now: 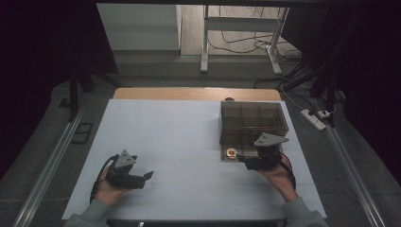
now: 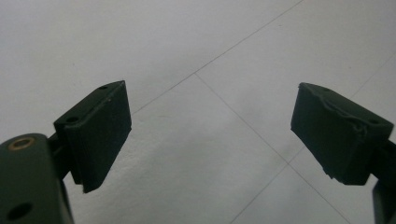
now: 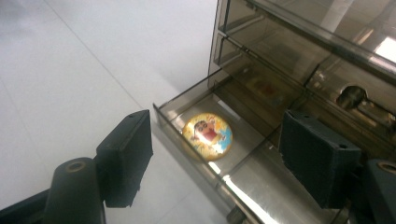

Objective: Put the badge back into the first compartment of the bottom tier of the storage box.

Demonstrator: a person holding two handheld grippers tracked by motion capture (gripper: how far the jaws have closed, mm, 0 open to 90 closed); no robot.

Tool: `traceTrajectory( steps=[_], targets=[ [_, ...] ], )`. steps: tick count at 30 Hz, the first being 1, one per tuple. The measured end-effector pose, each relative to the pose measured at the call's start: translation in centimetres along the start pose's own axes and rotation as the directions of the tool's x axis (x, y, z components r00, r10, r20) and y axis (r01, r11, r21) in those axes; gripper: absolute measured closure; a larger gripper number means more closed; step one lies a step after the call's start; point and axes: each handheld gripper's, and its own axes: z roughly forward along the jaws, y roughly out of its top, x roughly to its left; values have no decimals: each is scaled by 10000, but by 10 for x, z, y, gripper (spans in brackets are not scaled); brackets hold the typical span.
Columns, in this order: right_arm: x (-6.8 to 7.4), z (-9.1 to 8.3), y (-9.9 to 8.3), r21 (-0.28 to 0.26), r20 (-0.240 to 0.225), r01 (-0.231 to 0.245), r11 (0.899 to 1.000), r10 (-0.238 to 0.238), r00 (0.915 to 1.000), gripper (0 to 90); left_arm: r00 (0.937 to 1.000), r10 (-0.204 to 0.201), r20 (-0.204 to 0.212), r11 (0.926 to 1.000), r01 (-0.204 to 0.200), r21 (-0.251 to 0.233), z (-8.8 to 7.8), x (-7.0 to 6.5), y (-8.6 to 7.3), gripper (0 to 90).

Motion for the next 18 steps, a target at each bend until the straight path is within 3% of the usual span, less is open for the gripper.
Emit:
traceTrajectory(
  steps=[11, 18],
  targets=[
    [10, -14, -19, -54, 176, 57, 10000, -56, 9998, 246, 10000, 29, 76, 10000, -29, -26, -1, -2, 0, 122],
    [13, -32, -43, -200, 514, -162, 9997, 172, 9985, 233, 9999, 56, 93, 10000, -56, -7, -1, -3, 0, 122]
  ],
)
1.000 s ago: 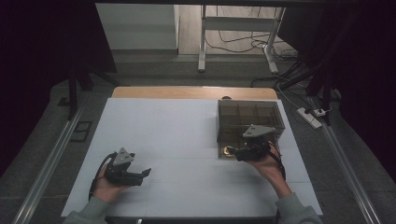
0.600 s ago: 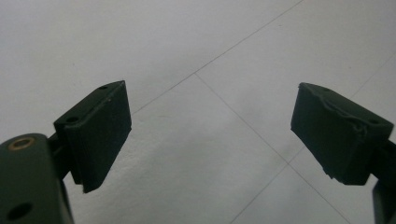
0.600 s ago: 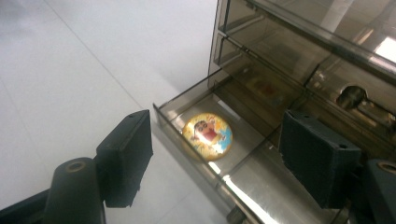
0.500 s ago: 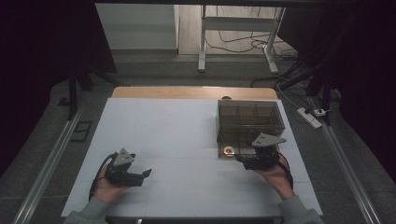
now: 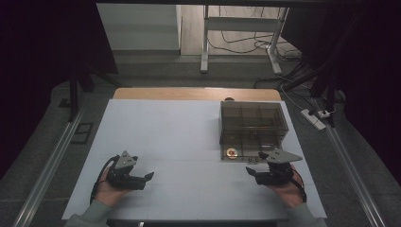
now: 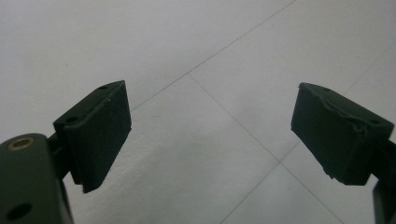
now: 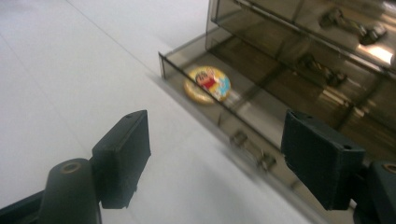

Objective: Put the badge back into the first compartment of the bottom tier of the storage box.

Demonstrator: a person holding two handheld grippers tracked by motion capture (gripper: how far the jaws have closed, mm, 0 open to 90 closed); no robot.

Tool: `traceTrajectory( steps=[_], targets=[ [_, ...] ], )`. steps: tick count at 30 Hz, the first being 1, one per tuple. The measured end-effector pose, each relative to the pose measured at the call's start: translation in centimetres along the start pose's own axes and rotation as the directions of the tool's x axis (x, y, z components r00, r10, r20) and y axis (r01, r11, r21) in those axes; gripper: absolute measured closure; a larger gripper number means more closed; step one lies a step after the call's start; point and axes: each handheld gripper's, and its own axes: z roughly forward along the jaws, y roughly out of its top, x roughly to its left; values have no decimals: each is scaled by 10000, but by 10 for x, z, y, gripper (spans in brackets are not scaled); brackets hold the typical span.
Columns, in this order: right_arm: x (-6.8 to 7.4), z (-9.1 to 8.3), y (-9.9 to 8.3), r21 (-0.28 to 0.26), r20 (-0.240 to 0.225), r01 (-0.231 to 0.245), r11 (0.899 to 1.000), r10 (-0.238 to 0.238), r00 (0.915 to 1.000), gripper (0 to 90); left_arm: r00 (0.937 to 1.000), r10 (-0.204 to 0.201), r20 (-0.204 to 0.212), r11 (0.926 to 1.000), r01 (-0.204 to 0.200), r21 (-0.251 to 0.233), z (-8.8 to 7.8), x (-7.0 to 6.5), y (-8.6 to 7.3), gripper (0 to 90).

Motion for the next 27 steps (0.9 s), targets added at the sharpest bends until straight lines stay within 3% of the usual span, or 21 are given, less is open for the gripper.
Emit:
traceTrajectory(
  steps=[6, 11, 19, 27],
  targets=[
    [-1, -11, -20, 89, 152, -247, 9997, 246, 9996, 219, 10000, 65, 57, 10000, -65, 25, 0, -2, 0, 121],
    [-4, -16, -31, 257, 231, -139, 9996, 133, 9996, 213, 9999, 63, 78, 10000, -63, 61, 0, -2, 0, 120],
    [-12, -21, -40, 431, 494, -220, 9988, 198, 9986, 210, 9999, 51, 133, 10000, -52, 82, 0, -4, -1, 120],
    [-13, -20, -40, 379, 424, -184, 9991, 167, 9990, 210, 9999, 69, 135, 9998, -71, 165, 1, -4, -1, 120]
  ],
)
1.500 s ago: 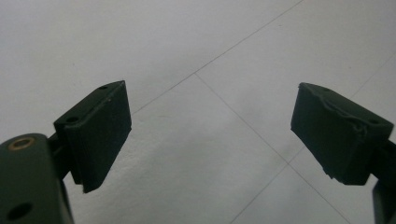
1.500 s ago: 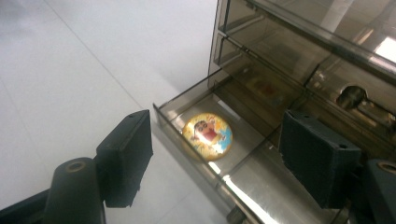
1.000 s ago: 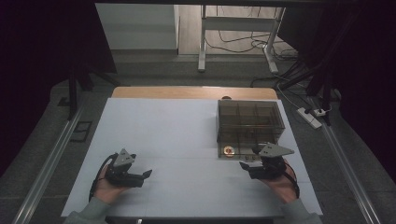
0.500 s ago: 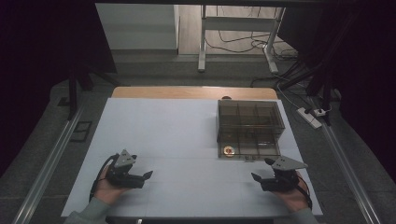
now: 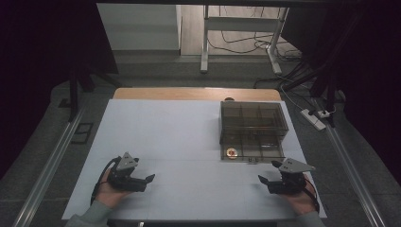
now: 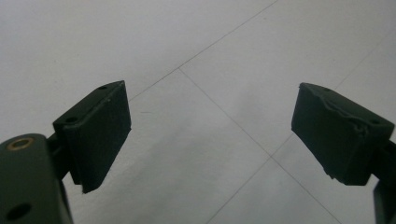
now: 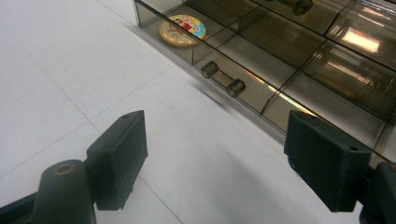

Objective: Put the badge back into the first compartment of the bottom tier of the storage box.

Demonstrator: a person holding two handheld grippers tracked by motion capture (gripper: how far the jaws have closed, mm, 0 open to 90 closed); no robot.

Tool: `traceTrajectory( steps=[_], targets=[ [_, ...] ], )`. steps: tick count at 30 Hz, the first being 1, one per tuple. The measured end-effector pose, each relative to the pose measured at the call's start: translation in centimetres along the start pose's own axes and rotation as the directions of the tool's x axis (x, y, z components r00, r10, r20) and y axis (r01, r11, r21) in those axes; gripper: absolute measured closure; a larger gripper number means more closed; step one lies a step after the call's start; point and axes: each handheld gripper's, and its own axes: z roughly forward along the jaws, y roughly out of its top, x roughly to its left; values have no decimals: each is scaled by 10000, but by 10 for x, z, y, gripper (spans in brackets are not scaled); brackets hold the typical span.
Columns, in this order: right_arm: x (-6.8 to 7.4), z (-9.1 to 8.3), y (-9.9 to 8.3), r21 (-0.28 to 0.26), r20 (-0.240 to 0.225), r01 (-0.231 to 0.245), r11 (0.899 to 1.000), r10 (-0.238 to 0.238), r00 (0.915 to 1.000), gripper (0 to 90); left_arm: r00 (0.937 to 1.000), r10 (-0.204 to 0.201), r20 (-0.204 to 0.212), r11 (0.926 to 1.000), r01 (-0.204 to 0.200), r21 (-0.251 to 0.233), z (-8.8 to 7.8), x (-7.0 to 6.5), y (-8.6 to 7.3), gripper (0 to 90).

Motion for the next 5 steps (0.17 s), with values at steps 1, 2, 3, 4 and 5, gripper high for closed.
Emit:
traceTrajectory(
  steps=[1, 2, 3, 4, 5],
  targets=[
    [0, 0, 0, 11, 11, -6, 10000, 6, 10000, 210, 10000, 5, 8, 10000, -5, 6, 0, 0, 0, 120],
    [0, 0, 0, -3, 14, -4, 10000, 4, 10000, 210, 10000, 9, 14, 10000, -9, 16, 0, 0, 0, 120],
    [0, 0, 0, -9, 12, -9, 10000, 9, 10000, 209, 10000, 18, 20, 10000, -18, 28, 0, 0, 0, 120],
    [0, 0, 0, -20, 24, 9, 10000, -9, 10000, 207, 10000, 22, 24, 10000, -22, 34, 0, 0, 0, 120],
    [0, 0, 0, -24, 38, 12, 10000, -12, 10000, 206, 10000, 27, 27, 10000, -27, 39, 1, 0, 0, 119]
  ],
)
